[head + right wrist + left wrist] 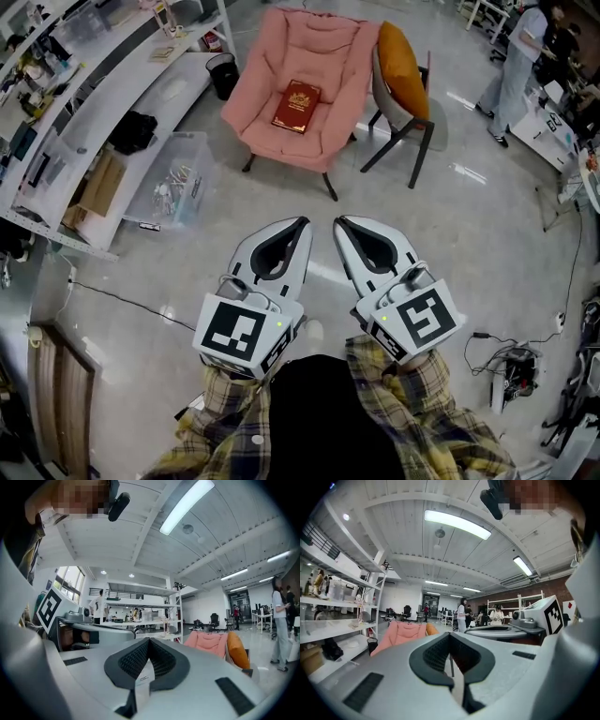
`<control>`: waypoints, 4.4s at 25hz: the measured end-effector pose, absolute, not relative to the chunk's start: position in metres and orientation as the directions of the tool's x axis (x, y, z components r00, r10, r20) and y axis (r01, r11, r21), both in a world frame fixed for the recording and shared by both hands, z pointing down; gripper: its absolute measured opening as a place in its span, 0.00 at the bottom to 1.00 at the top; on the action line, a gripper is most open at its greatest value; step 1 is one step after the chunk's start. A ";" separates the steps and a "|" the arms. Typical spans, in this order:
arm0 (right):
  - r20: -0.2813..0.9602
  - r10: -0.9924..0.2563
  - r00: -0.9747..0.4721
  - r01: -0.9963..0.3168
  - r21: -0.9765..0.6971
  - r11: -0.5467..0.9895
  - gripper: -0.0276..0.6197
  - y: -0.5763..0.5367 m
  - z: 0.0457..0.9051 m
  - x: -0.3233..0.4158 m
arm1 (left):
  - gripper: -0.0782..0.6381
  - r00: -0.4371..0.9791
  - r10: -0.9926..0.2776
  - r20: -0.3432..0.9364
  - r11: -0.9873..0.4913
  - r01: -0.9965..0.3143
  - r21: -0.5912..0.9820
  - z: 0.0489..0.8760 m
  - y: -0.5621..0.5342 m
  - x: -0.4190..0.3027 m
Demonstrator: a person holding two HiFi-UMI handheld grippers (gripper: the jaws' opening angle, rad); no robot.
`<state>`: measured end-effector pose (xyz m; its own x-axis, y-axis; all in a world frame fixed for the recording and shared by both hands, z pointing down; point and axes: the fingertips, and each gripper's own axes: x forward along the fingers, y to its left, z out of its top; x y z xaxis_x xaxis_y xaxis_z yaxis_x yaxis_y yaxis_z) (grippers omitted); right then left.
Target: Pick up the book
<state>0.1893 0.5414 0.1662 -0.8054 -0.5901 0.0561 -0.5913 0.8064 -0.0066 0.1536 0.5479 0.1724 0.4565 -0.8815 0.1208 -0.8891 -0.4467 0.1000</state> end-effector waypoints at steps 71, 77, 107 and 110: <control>0.140 -0.735 -0.664 -0.747 -0.061 0.662 0.07 0.092 0.204 0.001 | 0.11 0.529 -0.829 0.182 -0.517 -0.849 0.110 0.198 0.098 -0.088; 0.170 -0.743 -0.648 -0.761 -0.089 0.643 0.07 0.058 0.218 -0.002 | 0.11 0.565 -0.802 0.193 -0.549 -0.825 0.133 0.208 0.056 -0.085; 0.408 -0.838 -0.361 -0.932 -0.195 0.306 0.07 -0.180 0.314 -0.056 | 0.11 0.777 -0.472 0.415 -0.767 -0.595 0.242 0.321 -0.233 -0.137; 0.431 -0.826 -0.363 -0.931 -0.211 0.299 0.07 -0.192 0.333 -0.044 | 0.11 0.767 -0.454 0.454 -0.757 -0.600 0.258 0.346 -0.241 -0.130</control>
